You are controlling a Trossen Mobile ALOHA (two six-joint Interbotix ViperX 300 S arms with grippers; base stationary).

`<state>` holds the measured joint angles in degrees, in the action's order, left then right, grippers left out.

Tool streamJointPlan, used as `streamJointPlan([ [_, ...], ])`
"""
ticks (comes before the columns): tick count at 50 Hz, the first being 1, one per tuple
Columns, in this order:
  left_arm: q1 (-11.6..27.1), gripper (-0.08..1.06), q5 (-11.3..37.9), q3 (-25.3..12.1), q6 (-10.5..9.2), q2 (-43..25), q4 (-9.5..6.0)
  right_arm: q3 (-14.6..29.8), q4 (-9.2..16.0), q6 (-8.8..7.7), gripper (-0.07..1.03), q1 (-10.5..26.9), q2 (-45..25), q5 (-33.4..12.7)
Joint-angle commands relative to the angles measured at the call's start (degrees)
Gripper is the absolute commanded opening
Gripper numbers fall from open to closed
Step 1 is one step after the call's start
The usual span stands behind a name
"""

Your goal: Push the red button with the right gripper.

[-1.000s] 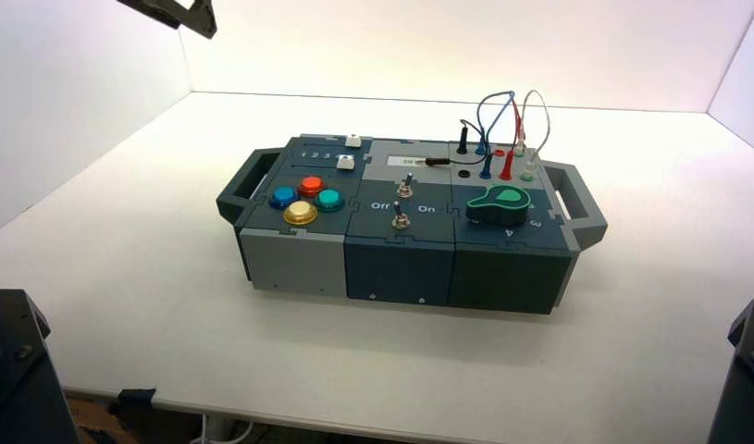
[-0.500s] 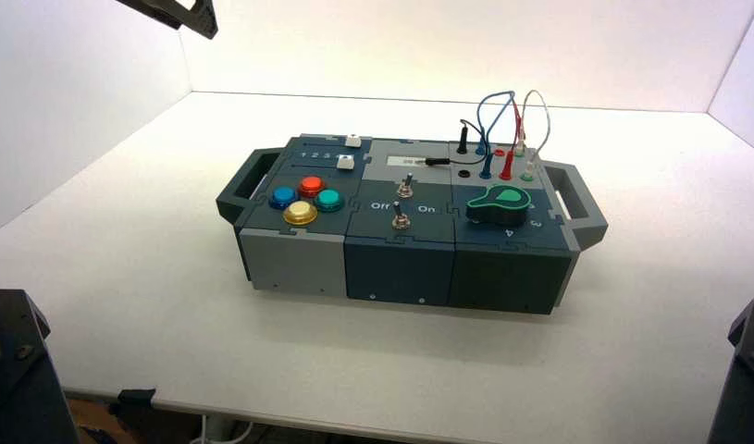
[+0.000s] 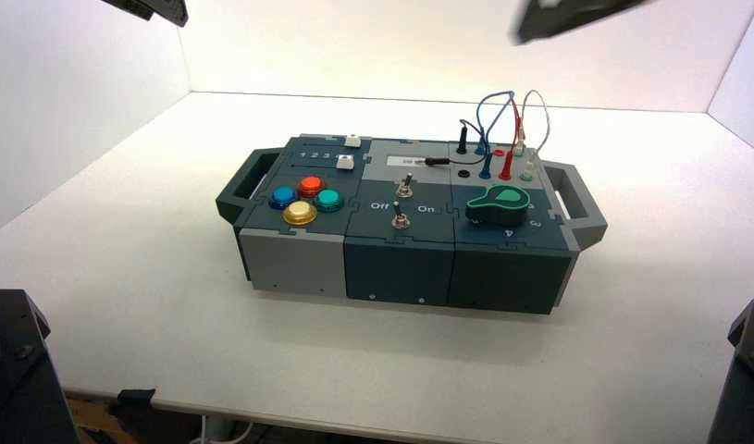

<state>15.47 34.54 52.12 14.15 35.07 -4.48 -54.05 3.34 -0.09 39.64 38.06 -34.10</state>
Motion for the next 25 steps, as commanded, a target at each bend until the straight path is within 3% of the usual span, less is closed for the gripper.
streamJointPlan([
  [1,-0.62,0.6,-0.79,-0.79,-0.18,1.58,-0.09,5.89,0.35,-0.09,0.42,3.08,-6.24,1.93],
  [12,-2.2,0.6,-1.23,-0.26,-0.26,3.34,-0.09,14.06,0.18,-0.18,0.42,6.33,-18.11,2.2],
  [19,-2.46,0.6,-1.41,-0.26,-0.26,3.6,-0.09,16.7,0.09,-0.26,0.39,7.65,-21.88,2.29],
  [25,-3.08,0.6,-1.41,-0.26,-0.26,3.34,-0.09,20.13,0.18,-0.18,0.2,8.88,-27.95,2.29],
])
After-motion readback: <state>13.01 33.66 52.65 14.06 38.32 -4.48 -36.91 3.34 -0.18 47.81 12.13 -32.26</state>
